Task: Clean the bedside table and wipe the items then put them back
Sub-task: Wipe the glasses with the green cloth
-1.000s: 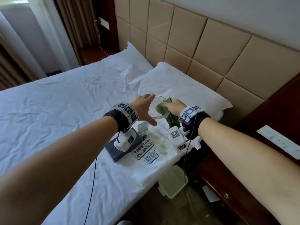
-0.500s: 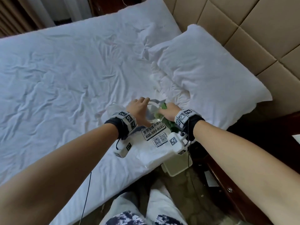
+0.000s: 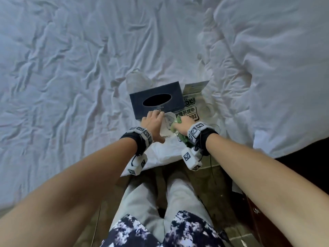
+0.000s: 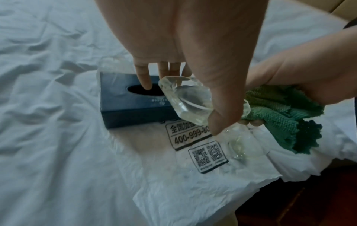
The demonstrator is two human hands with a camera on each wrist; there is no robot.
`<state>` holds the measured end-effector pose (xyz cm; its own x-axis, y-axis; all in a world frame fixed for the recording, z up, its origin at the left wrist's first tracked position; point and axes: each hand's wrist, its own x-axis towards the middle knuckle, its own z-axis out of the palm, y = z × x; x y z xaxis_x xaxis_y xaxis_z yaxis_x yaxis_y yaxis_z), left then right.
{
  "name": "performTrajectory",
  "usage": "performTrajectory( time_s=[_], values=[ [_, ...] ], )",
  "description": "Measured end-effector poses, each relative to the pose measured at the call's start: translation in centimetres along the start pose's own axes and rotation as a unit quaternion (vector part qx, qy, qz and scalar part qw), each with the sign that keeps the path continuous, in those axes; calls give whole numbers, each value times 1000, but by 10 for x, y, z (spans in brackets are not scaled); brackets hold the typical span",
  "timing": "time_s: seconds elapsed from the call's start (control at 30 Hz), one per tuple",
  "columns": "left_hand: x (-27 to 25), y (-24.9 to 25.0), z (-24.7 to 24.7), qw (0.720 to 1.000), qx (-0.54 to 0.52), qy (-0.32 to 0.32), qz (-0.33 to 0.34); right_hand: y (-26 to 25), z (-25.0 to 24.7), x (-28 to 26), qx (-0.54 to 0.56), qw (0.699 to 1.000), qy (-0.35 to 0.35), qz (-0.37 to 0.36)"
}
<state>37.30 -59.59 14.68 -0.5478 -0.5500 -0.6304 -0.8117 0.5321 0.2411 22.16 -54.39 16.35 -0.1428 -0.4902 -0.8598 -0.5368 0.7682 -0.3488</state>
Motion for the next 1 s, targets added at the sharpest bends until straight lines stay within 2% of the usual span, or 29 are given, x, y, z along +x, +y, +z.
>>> performTrajectory(
  time_s=[0.2,0.43,0.6,0.73,0.87,1.0],
  values=[
    [23,-7,51,999,14,-9,-31,21,34,59,-89,996,-27,1],
    [51,-14,96,997,46,-40,-52,38,61,99,-157,987,16,26],
    [72,-23,114,994,80,-56,-55,47,71,126,-181,983,7,37],
    [79,-24,126,993,99,-41,-56,53,76,139,-187,982,12,34],
    [76,-23,132,992,110,-24,-52,54,75,140,-182,983,8,37],
    [73,-23,120,993,95,-42,-52,50,64,131,-172,983,2,63]
  ],
)
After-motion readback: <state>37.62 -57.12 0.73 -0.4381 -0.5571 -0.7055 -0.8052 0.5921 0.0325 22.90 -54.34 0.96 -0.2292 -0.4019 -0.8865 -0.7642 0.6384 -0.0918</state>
